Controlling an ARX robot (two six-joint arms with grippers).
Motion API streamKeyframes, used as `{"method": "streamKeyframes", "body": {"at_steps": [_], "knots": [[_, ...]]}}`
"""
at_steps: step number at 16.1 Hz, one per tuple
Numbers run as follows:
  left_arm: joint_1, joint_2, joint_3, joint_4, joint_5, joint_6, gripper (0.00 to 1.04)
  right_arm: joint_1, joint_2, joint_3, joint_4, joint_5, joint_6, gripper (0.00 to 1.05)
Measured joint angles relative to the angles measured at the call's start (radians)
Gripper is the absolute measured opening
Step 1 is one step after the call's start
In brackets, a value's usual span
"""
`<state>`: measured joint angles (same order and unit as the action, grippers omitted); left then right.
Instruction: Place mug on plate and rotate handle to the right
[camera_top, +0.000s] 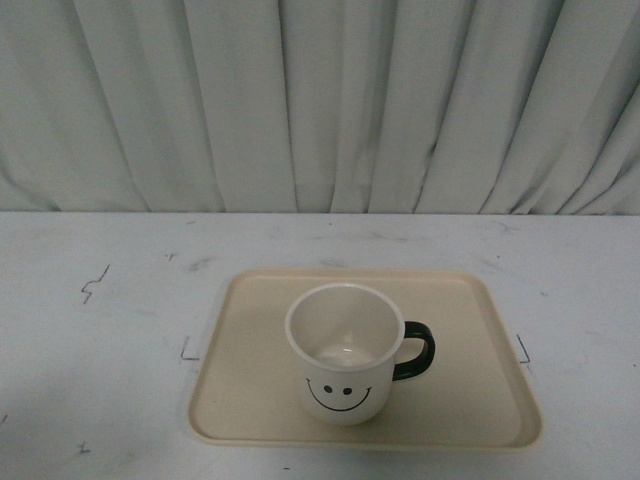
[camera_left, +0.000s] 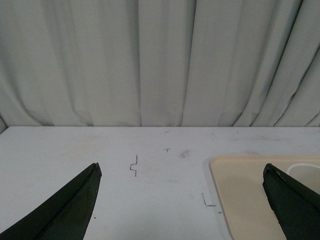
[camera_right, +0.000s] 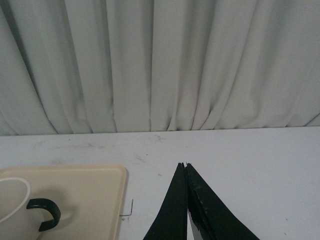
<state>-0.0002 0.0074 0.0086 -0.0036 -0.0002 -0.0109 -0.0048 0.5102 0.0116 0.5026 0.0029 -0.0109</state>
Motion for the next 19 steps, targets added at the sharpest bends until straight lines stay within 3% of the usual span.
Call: {"method": "streamKeyframes", "body": {"at_steps": [5,15,16,17,19], "knots": [[0.0,0.0,0.0,0.0,0.0,0.0,0.98,0.0,-0.181,0.0,-0.173,0.0,0.0,0.02],[0.0,0.0,0.0,0.0,0.0,0.0,0.98,0.0,-0.332,0.0,-0.322,0.0,0.0,0.02],[0.0,0.0,0.0,0.0,0.0,0.0,0.98,0.0,-0.364,0.001,-0.369,0.0,0.0,0.02],[0.0,0.0,0.0,0.0,0.0,0.0,0.98,0.0,-0.475,0.0,-0.512,-0.003,0.0,0.02],[0.0,0.0,0.0,0.0,0.0,0.0,0.98,0.0,-0.507,0.0,-0.515,-0.003,0.001,0.02]]}}
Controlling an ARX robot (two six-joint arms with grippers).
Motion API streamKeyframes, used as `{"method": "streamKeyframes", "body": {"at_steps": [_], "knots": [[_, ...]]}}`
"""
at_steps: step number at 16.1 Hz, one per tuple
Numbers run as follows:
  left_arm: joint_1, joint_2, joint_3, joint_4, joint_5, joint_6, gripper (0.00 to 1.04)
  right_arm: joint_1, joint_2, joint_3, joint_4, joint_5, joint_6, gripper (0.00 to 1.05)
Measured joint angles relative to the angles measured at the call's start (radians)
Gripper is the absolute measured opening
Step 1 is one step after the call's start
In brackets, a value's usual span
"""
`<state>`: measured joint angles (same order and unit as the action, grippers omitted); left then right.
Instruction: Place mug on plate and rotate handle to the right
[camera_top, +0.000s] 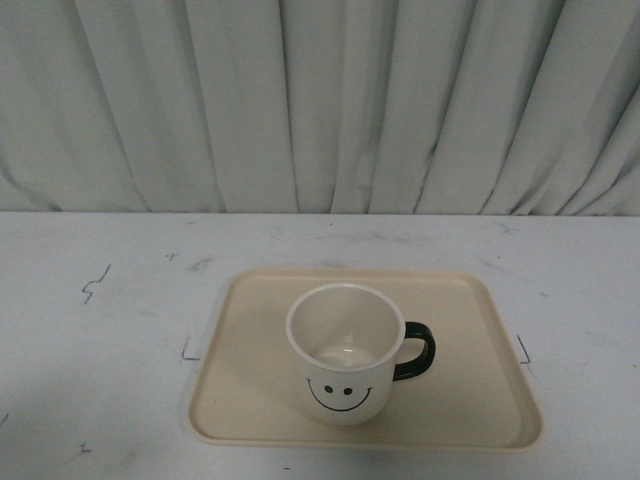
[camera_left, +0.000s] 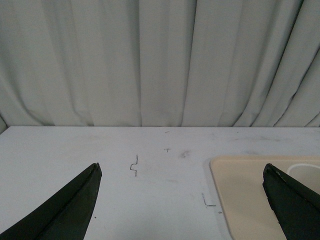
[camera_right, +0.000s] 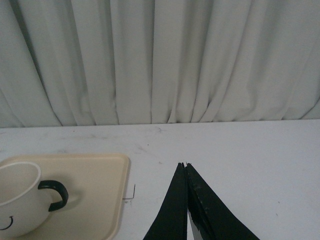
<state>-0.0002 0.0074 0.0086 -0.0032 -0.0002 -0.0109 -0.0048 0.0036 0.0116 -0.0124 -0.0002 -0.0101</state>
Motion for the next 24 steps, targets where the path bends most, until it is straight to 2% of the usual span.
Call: {"method": "streamKeyframes", "body": {"at_steps": [2,4,5,11,13,14,24], "knots": [[0.0,0.0,0.0,0.0,0.0,0.0,0.98,0.0,0.0,0.0,0.008,0.0,-0.001,0.02],[0.0,0.0,0.0,0.0,0.0,0.0,0.98,0.0,0.0,0.0,0.009,0.0,0.0,0.27],[0.0,0.0,0.0,0.0,0.0,0.0,0.98,0.0,0.0,0.0,0.009,0.0,0.0,0.54],[0.0,0.0,0.0,0.0,0.0,0.0,0.98,0.0,0.0,0.0,0.009,0.0,0.0,0.82],[0.0,0.0,0.0,0.0,0.0,0.0,0.98,0.0,0.0,0.0,0.009,0.0,0.0,0.96],[0.0,0.0,0.0,0.0,0.0,0.0,0.98,0.0,0.0,0.0,0.009,0.0,0.001,0.99],[0.0,0.0,0.0,0.0,0.0,0.0,0.98,0.0,0.0,0.0,0.009,0.0,0.001,0.98]]}}
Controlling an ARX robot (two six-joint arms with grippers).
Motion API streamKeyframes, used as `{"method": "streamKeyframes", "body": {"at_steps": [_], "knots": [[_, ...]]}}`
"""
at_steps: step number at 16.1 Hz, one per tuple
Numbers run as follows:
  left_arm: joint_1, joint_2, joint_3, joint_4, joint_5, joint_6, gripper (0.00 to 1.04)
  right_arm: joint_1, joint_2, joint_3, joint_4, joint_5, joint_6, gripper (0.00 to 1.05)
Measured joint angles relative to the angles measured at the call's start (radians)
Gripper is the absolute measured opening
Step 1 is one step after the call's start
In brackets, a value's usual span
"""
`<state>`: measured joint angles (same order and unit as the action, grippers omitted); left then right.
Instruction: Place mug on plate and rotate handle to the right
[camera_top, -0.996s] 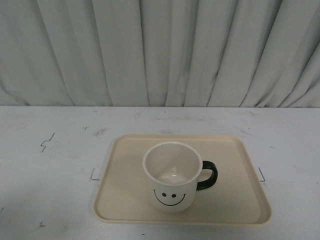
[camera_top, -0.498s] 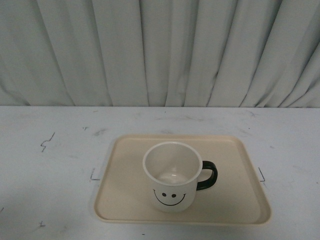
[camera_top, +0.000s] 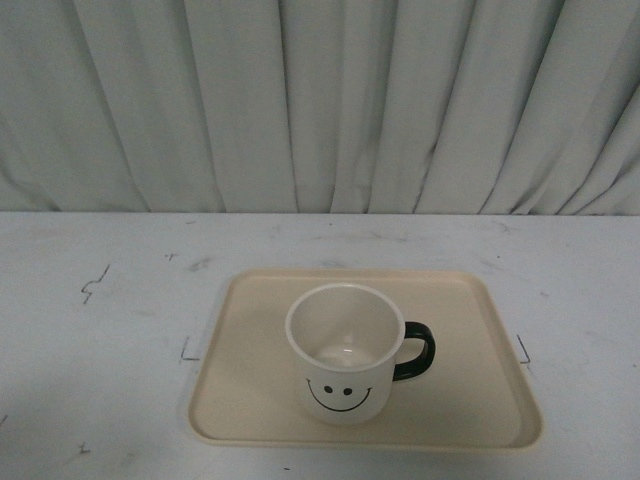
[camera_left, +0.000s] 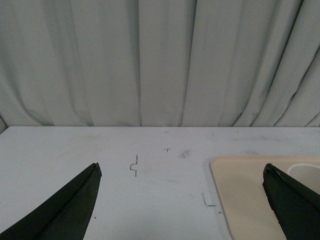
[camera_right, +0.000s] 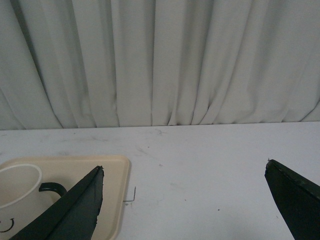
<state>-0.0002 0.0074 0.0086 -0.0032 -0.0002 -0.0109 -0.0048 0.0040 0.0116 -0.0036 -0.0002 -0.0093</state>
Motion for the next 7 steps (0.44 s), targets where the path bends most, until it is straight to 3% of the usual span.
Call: {"method": "streamKeyframes", "body": {"at_steps": [7], "knots": [[0.0,0.0,0.0,0.0,0.0,0.0,0.98,0.0,0.0,0.0,0.0,0.0,0.0,0.98]]}}
